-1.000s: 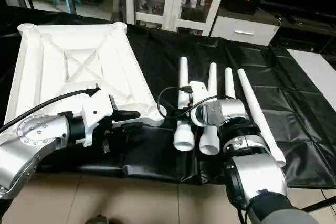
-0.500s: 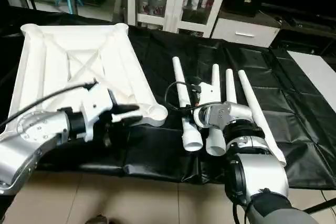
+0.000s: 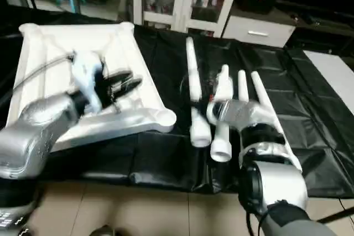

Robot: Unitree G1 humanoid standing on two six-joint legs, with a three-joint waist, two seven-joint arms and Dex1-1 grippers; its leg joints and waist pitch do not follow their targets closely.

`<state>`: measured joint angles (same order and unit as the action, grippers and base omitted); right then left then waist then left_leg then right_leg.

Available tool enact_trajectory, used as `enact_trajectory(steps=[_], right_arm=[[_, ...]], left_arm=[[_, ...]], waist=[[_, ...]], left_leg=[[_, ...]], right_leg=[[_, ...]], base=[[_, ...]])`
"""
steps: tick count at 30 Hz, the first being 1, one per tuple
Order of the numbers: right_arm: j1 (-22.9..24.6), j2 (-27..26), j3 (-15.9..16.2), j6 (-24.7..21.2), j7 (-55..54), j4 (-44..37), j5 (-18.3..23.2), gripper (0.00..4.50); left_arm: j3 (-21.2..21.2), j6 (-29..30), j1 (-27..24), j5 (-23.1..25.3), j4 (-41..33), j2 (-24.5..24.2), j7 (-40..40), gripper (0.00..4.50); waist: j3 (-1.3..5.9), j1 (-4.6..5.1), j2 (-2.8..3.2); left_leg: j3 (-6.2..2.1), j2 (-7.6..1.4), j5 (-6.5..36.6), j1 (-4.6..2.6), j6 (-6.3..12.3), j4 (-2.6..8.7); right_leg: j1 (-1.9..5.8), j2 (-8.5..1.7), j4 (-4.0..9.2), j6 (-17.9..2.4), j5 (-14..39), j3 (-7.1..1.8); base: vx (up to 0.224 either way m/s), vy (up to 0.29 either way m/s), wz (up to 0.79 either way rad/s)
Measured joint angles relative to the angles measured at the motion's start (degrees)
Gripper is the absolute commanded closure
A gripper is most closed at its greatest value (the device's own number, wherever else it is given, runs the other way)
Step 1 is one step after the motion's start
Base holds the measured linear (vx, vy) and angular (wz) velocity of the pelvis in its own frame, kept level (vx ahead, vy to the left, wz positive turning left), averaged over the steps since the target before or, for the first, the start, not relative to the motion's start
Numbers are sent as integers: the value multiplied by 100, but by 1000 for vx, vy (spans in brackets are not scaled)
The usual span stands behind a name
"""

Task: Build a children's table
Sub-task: Pick table leg

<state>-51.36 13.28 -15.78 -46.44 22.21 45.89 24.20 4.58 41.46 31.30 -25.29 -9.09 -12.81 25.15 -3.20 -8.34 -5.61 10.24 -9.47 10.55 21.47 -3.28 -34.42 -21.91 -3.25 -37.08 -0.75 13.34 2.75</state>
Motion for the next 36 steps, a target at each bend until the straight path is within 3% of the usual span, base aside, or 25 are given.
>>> enact_trajectory(steps=[4, 7, 11, 14, 18, 20, 29, 30, 33, 36], right_arm=[[184, 68, 6, 93, 453, -1071, 252, 268], [311, 81, 56, 184, 716, -1497, 349, 268], [1052, 179, 390, 215, 1689, -2856, 843, 268], [1416, 327, 649, 6, 2349, -4073, 1349, 269], [1659, 439, 543, -276, 2530, -4622, 1706, 269], [1785, 434, 718, -361, 2707, -4929, 1871, 269], [1840, 485, 764, -272, 2703, -5199, 1916, 269], [1840, 485, 759, -273, 2673, -5196, 1918, 269], [1822, 491, 702, -271, 2532, -5153, 1917, 269], [1785, 543, 604, -251, 2396, -5022, 1905, 269]], left_arm=[[300, 223, 403, -550, 141, 353, -238, 184], [362, 272, 514, -677, 257, 439, -303, 161], [638, 463, 947, -887, 668, 610, -389, 130], [766, 858, 1290, -1123, 776, 728, -400, 104], [887, 1026, 1383, -1309, 891, 790, -475, 81], [942, 1112, 1398, -1422, 1043, 869, -584, 81], [1165, 1401, 1397, -1881, 1043, 957, -570, 81], [1127, 1399, 1389, -1868, 1032, 903, -552, 52], [1144, 1441, 1294, -1910, 995, 855, -515, 42], [1193, 1512, 1159, -2041, 979, 850, -506, 3]], waist=[[1, -18, -4], [-2, -24, -10], [-21, -110, -43], [-28, -147, -55], [-29, -187, -67], [-30, -185, -67], [-30, -188, -68], [-30, -187, -68], [-34, -187, -76], [-42, -194, -91]], left_leg=[[0, 0, 1, -4, 4, 1], [0, 0, 2, -3, 21, 1], [-2, -5, -1, 6, 31, -2], [-2, -4, -2, 12, 44, -6], [-3, -4, -2, 8, 51, -6], [-5, -6, -2, 6, 51, -5], [-5, -8, -7, 6, 46, -4], [-5, -8, -7, 6, 46, -4], [-5, -8, -9, 7, 44, -3], [-5, -7, -9, 10, 43, -4]], right_leg=[[4, 0, 3, 0, 0, 0], [3, 0, 4, 1, 0, 1], [1, 0, 8, 5, -3, 9], [1, -2, 13, 8, -5, 10], [7, -6, 11, 5, -9, 15], [8, -6, 9, 5, -14, 18], [8, -6, 10, 3, -23, 20], [8, -6, 11, 3, -23, 20], [8, -6, 13, 4, -22, 20], [8, -6, 14, 4, -22, 21]], base=[[0, 0, 0], [0, 0, 0], [0, 0, 0], [0, 0, 0], [0, 0, 0], [0, 0, 0], [0, 0, 0], [0, 0, 0], [0, 0, 0], [0, 0, 0]])
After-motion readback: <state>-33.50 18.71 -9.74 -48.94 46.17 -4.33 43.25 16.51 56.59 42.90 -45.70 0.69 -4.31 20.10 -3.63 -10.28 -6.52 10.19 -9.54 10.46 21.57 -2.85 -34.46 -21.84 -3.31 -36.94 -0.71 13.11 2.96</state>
